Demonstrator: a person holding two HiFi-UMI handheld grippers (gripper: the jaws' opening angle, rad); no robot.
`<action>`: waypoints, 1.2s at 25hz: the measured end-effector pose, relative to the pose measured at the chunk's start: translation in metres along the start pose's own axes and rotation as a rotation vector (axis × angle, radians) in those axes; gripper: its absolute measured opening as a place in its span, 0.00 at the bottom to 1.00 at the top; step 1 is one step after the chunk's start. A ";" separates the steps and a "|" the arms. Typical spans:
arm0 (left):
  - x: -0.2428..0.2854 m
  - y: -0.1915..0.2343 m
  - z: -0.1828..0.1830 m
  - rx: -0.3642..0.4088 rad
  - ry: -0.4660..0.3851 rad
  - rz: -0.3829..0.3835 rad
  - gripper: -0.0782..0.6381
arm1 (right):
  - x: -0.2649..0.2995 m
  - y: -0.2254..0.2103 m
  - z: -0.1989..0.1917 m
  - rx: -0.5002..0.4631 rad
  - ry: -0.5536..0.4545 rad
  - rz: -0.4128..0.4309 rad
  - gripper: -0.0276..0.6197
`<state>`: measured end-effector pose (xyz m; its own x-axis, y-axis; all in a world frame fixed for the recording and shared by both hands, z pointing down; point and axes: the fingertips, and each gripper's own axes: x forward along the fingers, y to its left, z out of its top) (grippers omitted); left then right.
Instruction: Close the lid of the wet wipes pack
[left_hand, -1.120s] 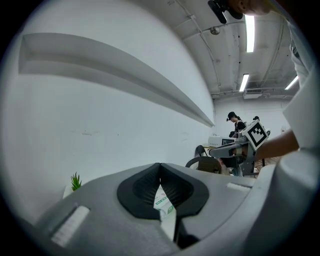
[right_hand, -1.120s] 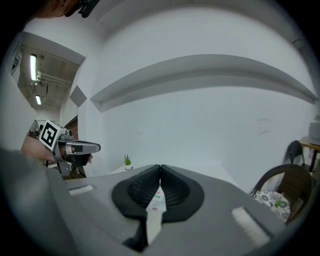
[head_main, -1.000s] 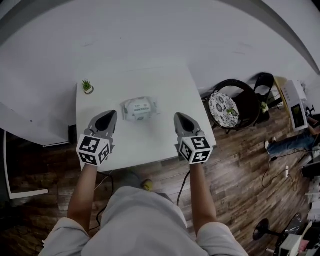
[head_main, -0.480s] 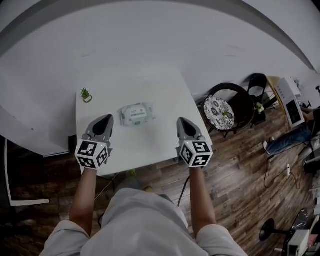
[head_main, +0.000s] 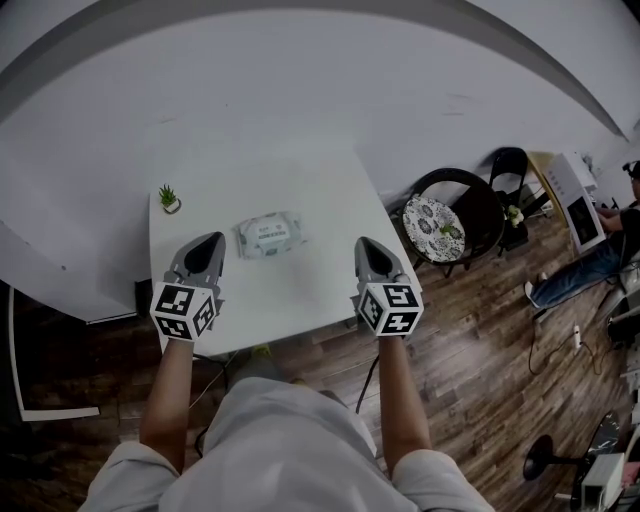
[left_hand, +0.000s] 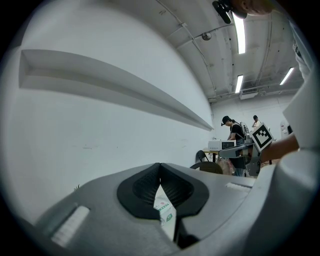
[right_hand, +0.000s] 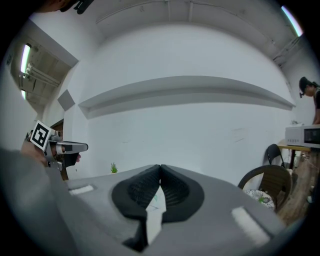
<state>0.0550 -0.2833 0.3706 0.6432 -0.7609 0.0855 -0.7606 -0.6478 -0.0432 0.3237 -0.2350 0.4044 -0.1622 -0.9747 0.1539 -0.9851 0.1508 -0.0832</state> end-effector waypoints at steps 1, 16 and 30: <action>0.001 0.000 0.000 0.000 0.000 0.000 0.12 | 0.000 -0.001 0.001 -0.001 0.000 0.001 0.05; -0.001 -0.003 0.006 0.015 -0.007 0.007 0.12 | -0.005 -0.006 0.007 -0.024 -0.004 -0.011 0.05; -0.008 -0.008 0.009 0.020 -0.019 0.008 0.12 | -0.019 -0.011 0.009 -0.036 -0.014 -0.030 0.05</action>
<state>0.0566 -0.2722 0.3611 0.6384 -0.7668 0.0666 -0.7642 -0.6418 -0.0635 0.3378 -0.2198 0.3935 -0.1316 -0.9811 0.1416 -0.9910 0.1267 -0.0435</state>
